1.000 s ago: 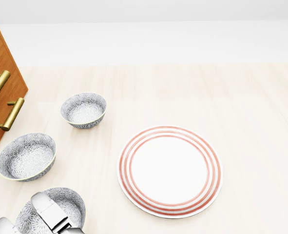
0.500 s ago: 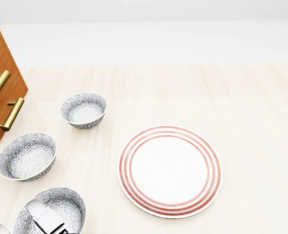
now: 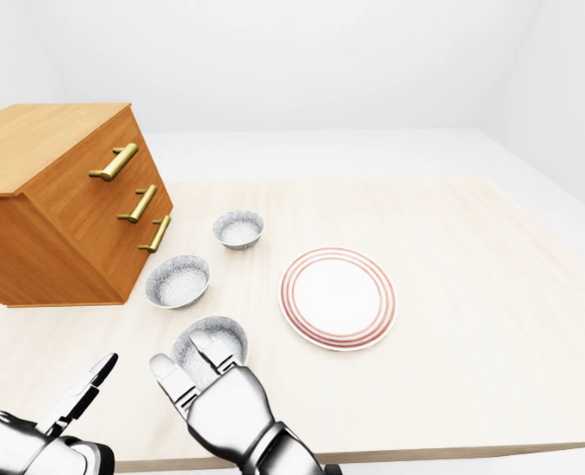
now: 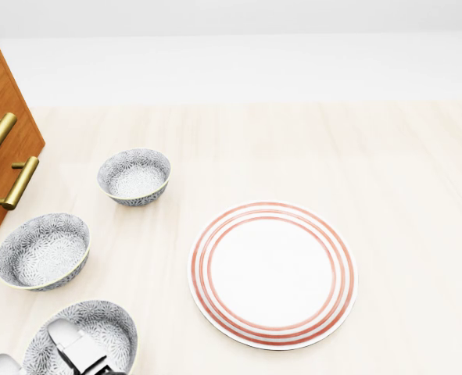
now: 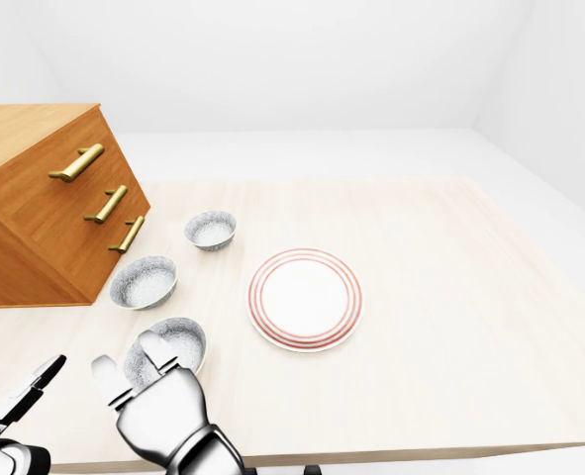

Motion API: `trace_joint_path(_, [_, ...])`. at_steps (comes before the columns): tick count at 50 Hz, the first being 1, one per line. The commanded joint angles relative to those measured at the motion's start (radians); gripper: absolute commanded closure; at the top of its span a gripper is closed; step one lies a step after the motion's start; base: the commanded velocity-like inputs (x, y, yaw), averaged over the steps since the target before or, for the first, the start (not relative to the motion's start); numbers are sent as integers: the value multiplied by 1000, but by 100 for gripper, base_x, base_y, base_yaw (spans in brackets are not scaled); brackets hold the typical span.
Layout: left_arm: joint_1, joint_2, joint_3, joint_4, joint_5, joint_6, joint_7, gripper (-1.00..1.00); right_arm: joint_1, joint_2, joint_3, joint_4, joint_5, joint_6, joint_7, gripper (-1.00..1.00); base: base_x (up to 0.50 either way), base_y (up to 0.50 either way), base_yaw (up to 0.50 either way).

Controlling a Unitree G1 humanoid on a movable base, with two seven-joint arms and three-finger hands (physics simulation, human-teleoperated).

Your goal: Put the bowl at the front on the plate.

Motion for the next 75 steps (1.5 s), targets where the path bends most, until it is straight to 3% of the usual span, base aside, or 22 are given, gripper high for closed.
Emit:
trace_joint_path(1, [-3,-1,2,-10,-31,0,0,-100,1,-5,-11,23,54,0,-53,-100,0,0,0])
trace_joint_path(7, [4,-7,8,-39,-35,0,0,-100,0,-12,-15,14,119,0,-131,-100,0,0,0])
trace_joint_path(10, [1,-6,5,-24,-32,0,0,-100,-46,15,-4,68,124,0,-110,-100,0,0,0])
trace_joint_path(30, [2,-5,4,-24,-33,0,0,-100,-38,24,-15,73,114,0,-109,-100,0,0,0])
trace_joint_path(45, [-7,1,-1,-4,-25,0,0,-100,-11,-4,-51,119,223,0,-182,-100,0,0,0])
trace_joint_path(58, [1,-2,2,-26,-34,0,0,-100,-27,2,-31,141,89,0,-144,-100,0,0,0])
trace_joint_path(67, [-2,-3,3,-24,-38,0,0,-100,-29,19,-61,226,-23,0,-128,-100,0,0,0])
trace_joint_path(75, [2,-9,9,-42,-43,0,0,-100,-4,18,-88,227,1,0,-203,-100,0,0,0])
